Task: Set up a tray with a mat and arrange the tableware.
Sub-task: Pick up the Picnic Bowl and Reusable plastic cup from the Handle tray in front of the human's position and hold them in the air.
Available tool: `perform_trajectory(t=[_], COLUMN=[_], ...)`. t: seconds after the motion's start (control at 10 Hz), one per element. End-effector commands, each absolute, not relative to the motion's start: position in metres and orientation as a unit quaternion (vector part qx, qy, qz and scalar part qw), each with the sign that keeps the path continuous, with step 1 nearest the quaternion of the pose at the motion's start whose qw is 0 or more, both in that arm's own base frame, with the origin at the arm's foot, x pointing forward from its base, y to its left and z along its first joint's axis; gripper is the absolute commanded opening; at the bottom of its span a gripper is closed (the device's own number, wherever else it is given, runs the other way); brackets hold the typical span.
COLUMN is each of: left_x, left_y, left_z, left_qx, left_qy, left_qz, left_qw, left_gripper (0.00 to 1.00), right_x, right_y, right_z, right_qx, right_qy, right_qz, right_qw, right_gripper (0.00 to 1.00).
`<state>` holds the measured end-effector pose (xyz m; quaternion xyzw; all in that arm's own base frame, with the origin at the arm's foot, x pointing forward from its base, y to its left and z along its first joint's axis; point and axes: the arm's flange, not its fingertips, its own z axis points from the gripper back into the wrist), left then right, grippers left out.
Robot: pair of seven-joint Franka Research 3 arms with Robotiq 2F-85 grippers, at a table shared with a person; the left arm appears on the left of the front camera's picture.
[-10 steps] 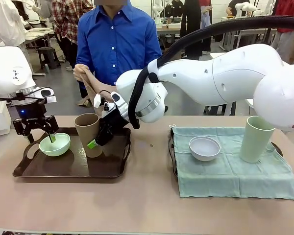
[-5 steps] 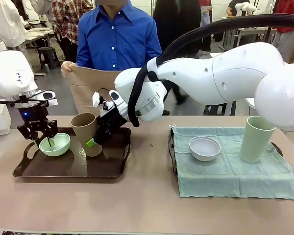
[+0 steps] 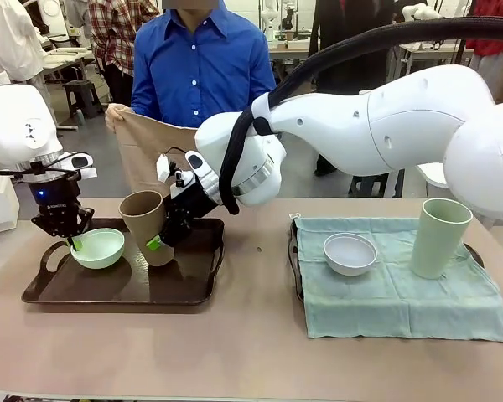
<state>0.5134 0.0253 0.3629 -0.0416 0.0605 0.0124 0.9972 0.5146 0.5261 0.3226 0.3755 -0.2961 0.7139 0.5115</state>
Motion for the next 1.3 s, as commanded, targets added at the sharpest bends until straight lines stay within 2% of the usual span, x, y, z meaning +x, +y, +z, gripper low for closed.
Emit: perform_trajectory(t=[0.0, 0.2, 0.6, 0.8, 1.2], left_x=[0.489, 0.466, 0.417, 0.398, 0.400], left_y=[0.023, 0.031, 0.038, 0.038, 0.037], left_z=[0.402, 0.465, 0.571, 0.593, 0.597], left_qx=[-0.044, -0.086, -0.107, -0.111, -0.096], left_qy=[0.032, 0.025, -0.031, -0.041, -0.043], left_qz=[0.016, 0.027, 0.004, -0.002, 0.009], left_qw=[0.998, 0.996, 0.994, 0.993, 0.994], left_gripper=[0.00, 0.00, 0.00, 0.00, 0.00], right_x=[0.495, 0.478, 0.437, 0.419, 0.434], right_y=[0.513, 0.500, 0.469, 0.465, 0.481], right_z=[0.357, 0.406, 0.503, 0.524, 0.538], right_qx=[0.381, 0.371, 0.337, 0.328, 0.331], right_qy=[-0.297, -0.316, -0.373, -0.388, -0.384], right_qz=[0.696, 0.689, 0.691, 0.698, 0.693], right_qw=[0.531, 0.537, 0.520, 0.504, 0.513], right_gripper=[0.00, 0.00, 0.00, 0.00, 0.00])
